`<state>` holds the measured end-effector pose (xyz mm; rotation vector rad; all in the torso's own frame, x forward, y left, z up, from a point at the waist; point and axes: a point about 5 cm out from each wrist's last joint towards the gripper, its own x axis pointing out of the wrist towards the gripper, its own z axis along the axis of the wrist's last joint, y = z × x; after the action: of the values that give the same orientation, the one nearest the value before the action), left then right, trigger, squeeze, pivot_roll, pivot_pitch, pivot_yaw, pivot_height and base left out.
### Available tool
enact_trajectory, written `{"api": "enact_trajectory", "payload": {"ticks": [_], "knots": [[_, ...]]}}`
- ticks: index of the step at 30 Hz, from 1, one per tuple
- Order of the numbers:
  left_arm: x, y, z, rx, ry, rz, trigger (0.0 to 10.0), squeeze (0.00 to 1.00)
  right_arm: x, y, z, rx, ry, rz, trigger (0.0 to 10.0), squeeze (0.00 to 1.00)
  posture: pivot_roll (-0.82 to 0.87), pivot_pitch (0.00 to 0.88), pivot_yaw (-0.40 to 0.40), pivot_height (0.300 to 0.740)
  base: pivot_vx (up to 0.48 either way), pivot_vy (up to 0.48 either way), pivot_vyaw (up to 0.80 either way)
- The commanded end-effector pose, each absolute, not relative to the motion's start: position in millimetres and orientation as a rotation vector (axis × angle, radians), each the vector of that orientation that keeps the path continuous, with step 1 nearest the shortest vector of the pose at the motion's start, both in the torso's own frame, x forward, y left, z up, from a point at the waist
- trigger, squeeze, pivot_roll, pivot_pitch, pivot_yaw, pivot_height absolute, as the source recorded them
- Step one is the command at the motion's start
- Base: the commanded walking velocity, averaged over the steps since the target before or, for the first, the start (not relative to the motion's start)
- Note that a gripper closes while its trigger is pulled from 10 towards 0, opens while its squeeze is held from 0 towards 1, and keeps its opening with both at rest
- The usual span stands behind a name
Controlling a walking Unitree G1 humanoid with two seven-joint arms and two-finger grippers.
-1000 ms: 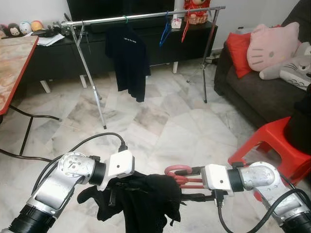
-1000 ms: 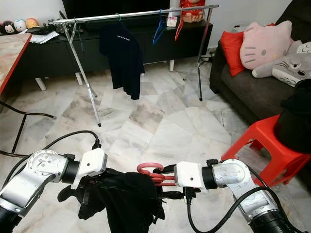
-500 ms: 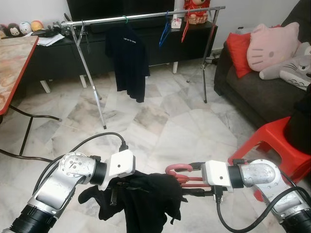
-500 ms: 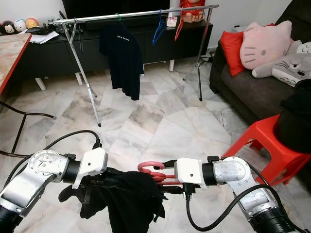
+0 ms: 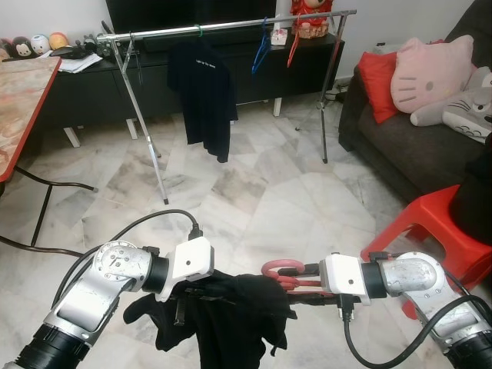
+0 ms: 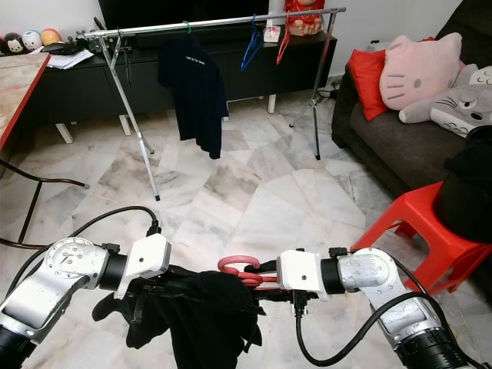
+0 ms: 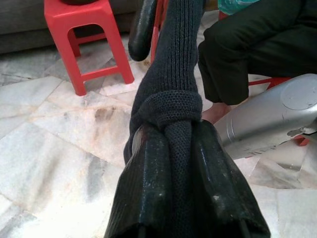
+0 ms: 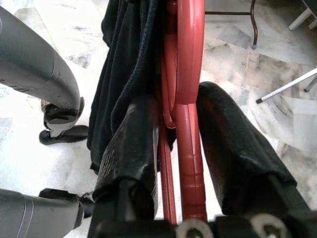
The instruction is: Hang hanger
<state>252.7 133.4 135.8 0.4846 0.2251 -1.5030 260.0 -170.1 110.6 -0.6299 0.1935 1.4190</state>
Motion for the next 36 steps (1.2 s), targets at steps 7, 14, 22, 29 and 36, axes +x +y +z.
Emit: {"api": "enact_trajectory", "payload": {"ticks": [7,14,22,29,36], "knots": [[255.0,129.8,146.1,0.502,0.179,-1.514,10.0,0.0,257.3,-168.8,107.0,-0.612,0.202,1.416,0.0,0.0,-0.06,0.0,-0.037,0.74,0.0,0.0,0.0],[254.5,128.3,147.2,0.497,0.174,-1.52,10.0,0.0,253.7,-165.8,103.8,-0.598,0.207,1.425,0.0,0.0,-0.06,0.0,-0.035,0.74,0.0,0.0,0.0],[255.4,127.7,151.9,0.468,0.162,-1.515,10.0,0.0,250.1,-158.7,100.2,-0.574,0.197,1.433,0.0,0.0,-0.06,0.0,-0.036,0.74,0.0,0.0,0.0],[254.0,129.2,153.3,0.407,0.208,-1.533,10.0,1.0,249.6,-157.9,99.8,-0.568,0.193,1.431,0.0,0.0,-0.06,0.0,-0.035,0.74,0.0,0.0,0.0],[256.0,129.1,155.9,0.415,0.19,-1.525,10.0,1.0,250.1,-155.7,99.2,-0.562,0.183,1.417,0.0,0.0,-0.06,0.0,-0.035,0.74,0.0,0.0,0.0]]}}
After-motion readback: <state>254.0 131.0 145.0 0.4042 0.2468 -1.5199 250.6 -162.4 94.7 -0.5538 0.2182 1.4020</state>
